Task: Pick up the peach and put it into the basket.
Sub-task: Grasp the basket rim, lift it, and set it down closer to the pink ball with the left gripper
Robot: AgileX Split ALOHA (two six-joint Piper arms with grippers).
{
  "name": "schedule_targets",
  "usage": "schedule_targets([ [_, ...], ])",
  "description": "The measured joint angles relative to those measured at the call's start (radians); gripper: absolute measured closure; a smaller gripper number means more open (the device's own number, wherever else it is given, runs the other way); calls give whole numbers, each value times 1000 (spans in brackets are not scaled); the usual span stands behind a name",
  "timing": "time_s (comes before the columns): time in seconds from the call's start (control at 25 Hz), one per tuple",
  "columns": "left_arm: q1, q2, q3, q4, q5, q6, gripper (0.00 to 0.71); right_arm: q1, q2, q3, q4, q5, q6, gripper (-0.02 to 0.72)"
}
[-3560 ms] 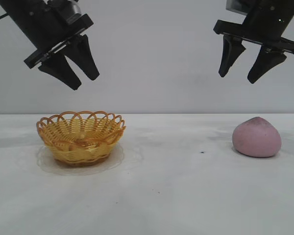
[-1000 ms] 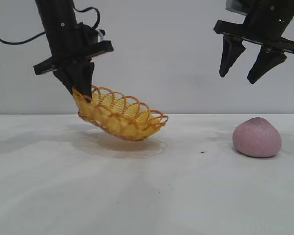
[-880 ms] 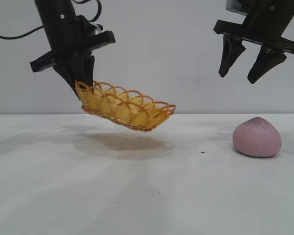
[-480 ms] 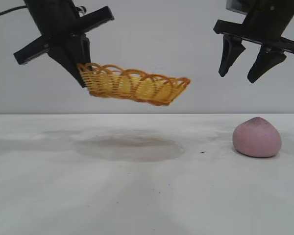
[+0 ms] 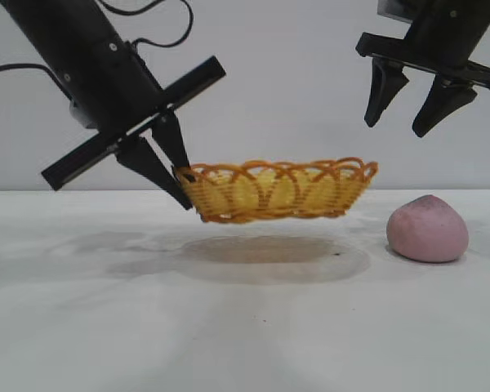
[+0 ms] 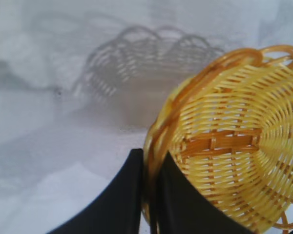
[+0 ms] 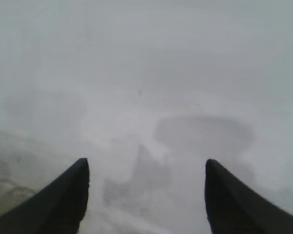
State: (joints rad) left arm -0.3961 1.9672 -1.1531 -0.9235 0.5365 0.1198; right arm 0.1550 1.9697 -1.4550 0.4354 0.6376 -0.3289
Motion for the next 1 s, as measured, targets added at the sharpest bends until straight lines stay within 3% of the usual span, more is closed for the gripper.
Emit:
schedule_targets([
  [0.16, 0, 0, 4, -2, -71, 6, 710, 0, 0, 0, 2, 0, 0, 268],
  [0.4, 0, 39, 6, -10, -72, 6, 710, 0, 0, 0, 4, 0, 0, 268],
  [0.44, 0, 43, 6, -14, -72, 6, 641, 0, 0, 0, 4, 0, 0, 268],
  [0.52, 0, 48, 6, -30, -72, 6, 641, 0, 0, 0, 4, 0, 0, 268],
  [0.84, 0, 48, 4, -53, 2, 28, 235, 0, 0, 0, 19, 0, 0, 268],
  [0.88, 0, 48, -6, -53, 31, 49, 203, 0, 0, 0, 21, 0, 0, 268],
  [1.0, 0, 46, -47, -21, 115, 88, 207, 0, 0, 0, 21, 0, 0, 268],
])
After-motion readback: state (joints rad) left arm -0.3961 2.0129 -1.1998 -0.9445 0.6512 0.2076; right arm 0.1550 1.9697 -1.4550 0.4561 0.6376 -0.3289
